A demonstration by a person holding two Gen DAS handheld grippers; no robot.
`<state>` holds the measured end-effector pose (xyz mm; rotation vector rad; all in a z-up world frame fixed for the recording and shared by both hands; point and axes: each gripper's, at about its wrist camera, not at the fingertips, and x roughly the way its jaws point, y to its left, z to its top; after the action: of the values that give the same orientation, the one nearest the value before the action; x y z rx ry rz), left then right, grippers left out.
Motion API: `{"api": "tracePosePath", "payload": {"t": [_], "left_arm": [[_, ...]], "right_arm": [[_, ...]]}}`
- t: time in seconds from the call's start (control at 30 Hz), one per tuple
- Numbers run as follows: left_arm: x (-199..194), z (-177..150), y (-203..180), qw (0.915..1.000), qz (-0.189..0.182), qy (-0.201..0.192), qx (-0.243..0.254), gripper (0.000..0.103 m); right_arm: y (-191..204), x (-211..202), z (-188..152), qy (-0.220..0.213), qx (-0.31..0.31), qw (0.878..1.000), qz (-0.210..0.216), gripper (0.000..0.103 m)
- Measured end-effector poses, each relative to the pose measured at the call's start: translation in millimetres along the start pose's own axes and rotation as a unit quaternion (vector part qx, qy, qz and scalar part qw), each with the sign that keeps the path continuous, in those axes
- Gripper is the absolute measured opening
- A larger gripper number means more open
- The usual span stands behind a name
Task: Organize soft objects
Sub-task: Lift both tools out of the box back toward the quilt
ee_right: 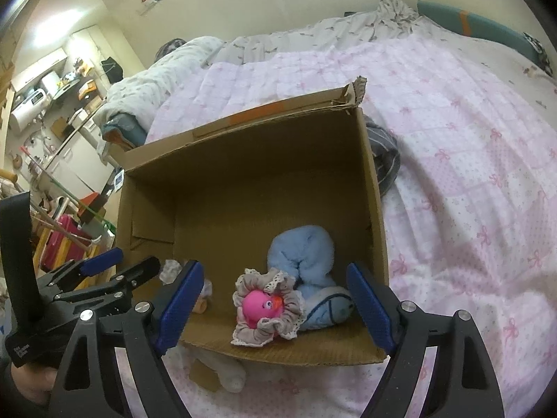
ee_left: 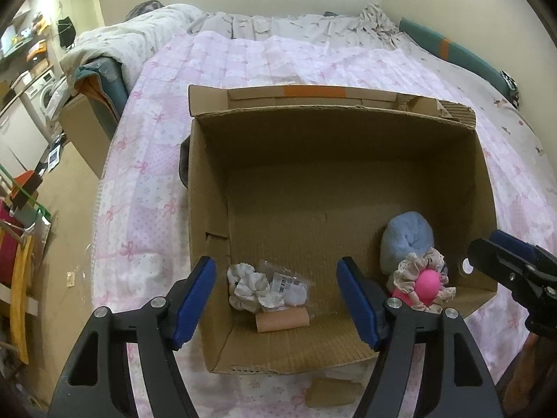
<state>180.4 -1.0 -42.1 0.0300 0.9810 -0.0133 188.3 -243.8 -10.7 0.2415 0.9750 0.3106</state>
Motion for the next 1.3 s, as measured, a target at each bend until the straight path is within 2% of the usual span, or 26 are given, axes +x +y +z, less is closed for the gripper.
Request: {"api": "tracePosePath", "payload": {"t": [0.8,1.0,1.3], "left_arm": [[-20.9,-9.5,7.9,0.9999,0.004,-0.013,-0.007,0.07],[-35.1,-12.6,10.7,0.9995,0.011,-0.031,0.001,0.07],[-51.8,-32.2,16.9,0.9995,0.01,-0.027,-0.016,0.069]], "right_arm": [[3.0,-3.3,-8.1,0.014,0.004,1.0,-0.011,0.089],[6.4,-18.1,-11.5,-0.008,-0.003,1.0,-0.015,0.089],[9.5,-34.1,-24.2,-0.004,-0.011,1.0,-0.019,0.089]]}}
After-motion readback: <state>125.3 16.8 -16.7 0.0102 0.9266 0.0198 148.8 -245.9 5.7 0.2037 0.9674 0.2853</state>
